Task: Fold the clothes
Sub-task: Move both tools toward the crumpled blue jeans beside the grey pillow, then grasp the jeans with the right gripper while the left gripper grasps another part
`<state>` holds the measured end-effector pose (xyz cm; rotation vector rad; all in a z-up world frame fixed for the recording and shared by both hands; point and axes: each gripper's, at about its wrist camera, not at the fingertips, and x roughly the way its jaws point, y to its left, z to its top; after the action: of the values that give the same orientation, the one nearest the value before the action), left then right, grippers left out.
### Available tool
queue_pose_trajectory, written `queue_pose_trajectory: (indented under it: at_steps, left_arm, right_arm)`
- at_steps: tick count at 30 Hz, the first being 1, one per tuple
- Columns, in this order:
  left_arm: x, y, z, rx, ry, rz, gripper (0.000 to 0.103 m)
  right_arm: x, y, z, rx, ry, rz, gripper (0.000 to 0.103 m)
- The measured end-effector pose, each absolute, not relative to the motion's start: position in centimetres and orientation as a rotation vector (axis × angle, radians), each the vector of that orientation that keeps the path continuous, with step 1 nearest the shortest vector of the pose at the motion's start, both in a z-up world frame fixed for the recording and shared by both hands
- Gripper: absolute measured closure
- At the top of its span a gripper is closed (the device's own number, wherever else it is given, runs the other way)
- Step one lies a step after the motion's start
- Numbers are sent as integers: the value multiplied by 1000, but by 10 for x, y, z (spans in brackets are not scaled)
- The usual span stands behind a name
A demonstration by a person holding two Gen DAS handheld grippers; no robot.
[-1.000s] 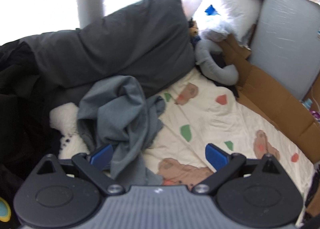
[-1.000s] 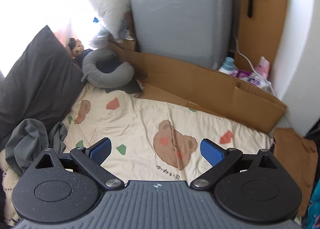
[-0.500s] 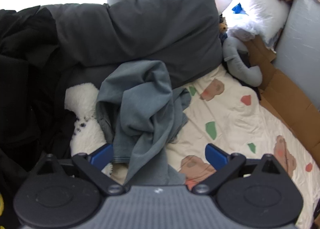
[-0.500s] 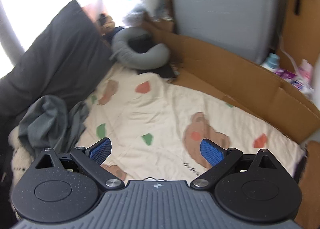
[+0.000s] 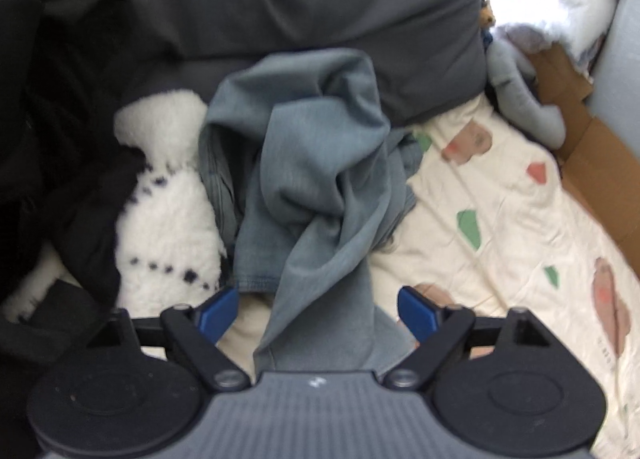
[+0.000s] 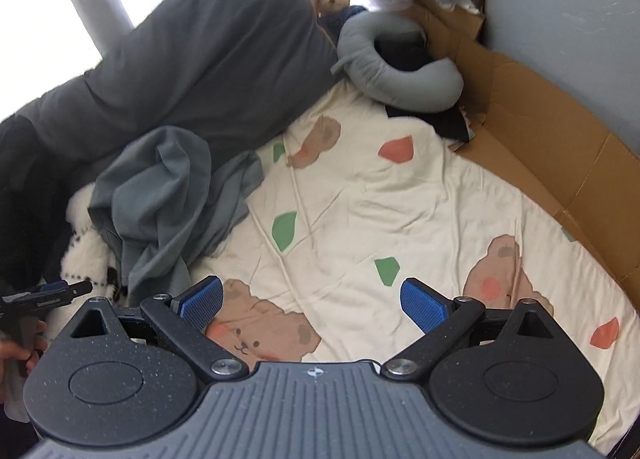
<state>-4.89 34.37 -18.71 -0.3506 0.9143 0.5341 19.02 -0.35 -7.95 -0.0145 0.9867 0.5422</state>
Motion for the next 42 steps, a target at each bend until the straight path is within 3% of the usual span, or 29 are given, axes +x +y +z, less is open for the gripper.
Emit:
queue_pose_trajectory:
  at_steps: [8, 12, 19, 23, 24, 25, 42]
  left_arm:
    - [-46, 353, -233, -362, 949, 591, 25]
    - [-38, 356, -254, -331, 968, 593, 42]
    - [-24, 363, -292, -288, 992, 584, 48]
    - [-18, 364, -303, -264, 1030, 577, 76]
    - [-19, 366, -303, -288, 1026, 576, 90]
    - [-20, 366, -301, -307, 1017, 569, 98]
    - [22, 274, -242, -531, 828, 198, 100]
  right_arm:
    - [208, 12, -105, -7, 1006, 588, 4]
    - [212, 17, -120, -21, 1015, 625, 5]
    - [217, 23, -149, -26, 1058, 686, 6]
    - [220, 23, -163, -11, 1082, 701, 6]
    - [220, 23, -166, -11, 1087, 700, 6]
    - [220, 23, -168, -17, 1087, 696, 6]
    - [220, 43, -180, 10, 1119, 728, 6]
